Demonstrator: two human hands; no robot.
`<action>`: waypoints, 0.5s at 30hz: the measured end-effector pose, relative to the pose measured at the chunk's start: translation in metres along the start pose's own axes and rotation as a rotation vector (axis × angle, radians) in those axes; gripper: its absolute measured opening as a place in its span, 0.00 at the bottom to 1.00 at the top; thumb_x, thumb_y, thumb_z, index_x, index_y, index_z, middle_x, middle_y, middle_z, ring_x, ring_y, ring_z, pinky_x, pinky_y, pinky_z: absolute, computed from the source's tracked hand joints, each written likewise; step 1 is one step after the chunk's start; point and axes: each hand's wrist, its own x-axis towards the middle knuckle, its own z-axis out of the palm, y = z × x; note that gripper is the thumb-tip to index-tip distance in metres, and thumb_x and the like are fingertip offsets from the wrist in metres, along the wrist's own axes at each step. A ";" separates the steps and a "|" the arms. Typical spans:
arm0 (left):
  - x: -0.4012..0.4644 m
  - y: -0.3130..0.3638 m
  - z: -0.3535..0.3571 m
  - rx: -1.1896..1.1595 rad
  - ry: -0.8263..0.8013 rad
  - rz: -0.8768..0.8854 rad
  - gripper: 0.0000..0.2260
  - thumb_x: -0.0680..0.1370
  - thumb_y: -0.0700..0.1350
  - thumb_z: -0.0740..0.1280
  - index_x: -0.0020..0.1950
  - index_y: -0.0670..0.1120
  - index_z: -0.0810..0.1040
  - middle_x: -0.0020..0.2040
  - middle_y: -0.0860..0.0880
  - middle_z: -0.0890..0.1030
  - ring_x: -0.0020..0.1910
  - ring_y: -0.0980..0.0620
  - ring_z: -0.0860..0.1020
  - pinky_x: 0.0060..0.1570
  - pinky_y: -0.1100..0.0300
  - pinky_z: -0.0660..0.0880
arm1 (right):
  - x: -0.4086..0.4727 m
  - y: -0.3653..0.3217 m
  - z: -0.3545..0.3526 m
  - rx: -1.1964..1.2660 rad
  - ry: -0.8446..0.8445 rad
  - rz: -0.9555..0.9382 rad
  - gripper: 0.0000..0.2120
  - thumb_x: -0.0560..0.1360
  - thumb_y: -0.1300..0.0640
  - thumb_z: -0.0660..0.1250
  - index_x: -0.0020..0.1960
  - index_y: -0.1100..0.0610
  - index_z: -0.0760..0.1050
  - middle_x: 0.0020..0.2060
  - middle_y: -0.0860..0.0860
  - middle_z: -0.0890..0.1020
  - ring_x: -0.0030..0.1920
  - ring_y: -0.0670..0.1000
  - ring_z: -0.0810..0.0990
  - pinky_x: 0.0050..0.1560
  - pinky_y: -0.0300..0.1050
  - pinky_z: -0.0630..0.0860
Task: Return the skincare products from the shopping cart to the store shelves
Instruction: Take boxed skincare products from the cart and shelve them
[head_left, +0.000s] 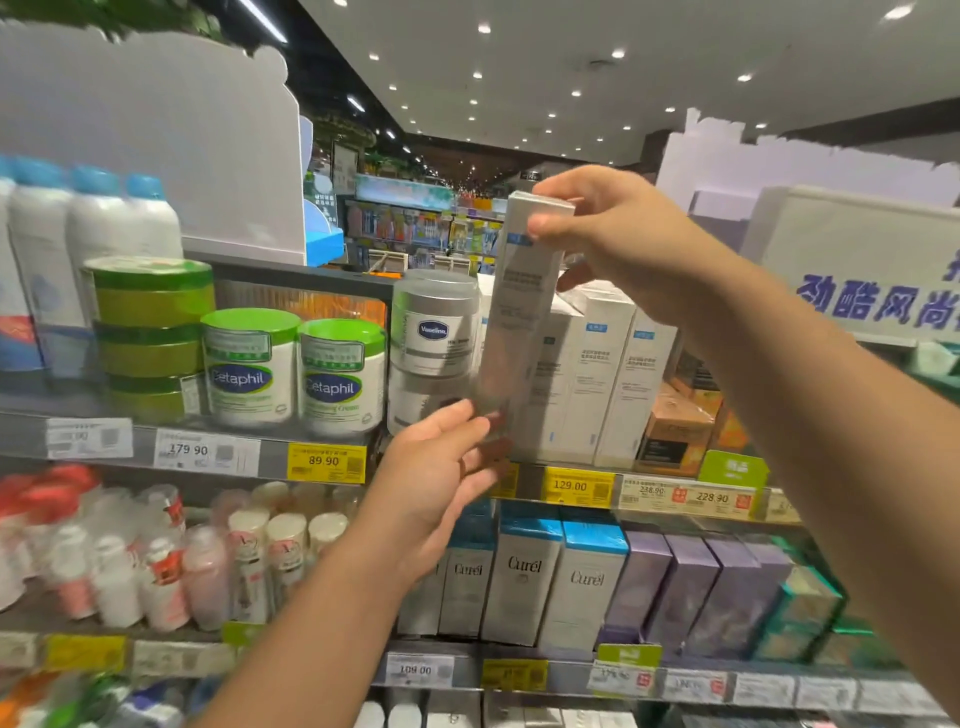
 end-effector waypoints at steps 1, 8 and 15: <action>0.002 0.001 0.001 -0.034 -0.008 -0.004 0.16 0.83 0.35 0.64 0.71 0.42 0.73 0.52 0.46 0.88 0.55 0.47 0.86 0.58 0.49 0.80 | 0.001 0.002 0.000 -0.027 -0.011 0.010 0.12 0.81 0.55 0.70 0.63 0.54 0.76 0.54 0.55 0.85 0.56 0.55 0.84 0.49 0.52 0.86; 0.009 -0.001 0.000 -0.163 -0.003 -0.001 0.16 0.82 0.33 0.63 0.70 0.41 0.73 0.53 0.41 0.87 0.56 0.43 0.85 0.61 0.47 0.79 | 0.001 0.001 0.000 -0.066 -0.098 0.033 0.15 0.83 0.55 0.67 0.69 0.54 0.74 0.53 0.52 0.85 0.53 0.50 0.84 0.48 0.47 0.86; 0.006 0.003 -0.003 -0.238 -0.021 0.032 0.12 0.82 0.33 0.63 0.64 0.42 0.75 0.54 0.40 0.86 0.56 0.42 0.85 0.60 0.46 0.79 | 0.009 -0.004 0.003 -0.054 -0.136 0.030 0.11 0.84 0.55 0.66 0.66 0.53 0.76 0.53 0.54 0.86 0.55 0.52 0.84 0.52 0.52 0.85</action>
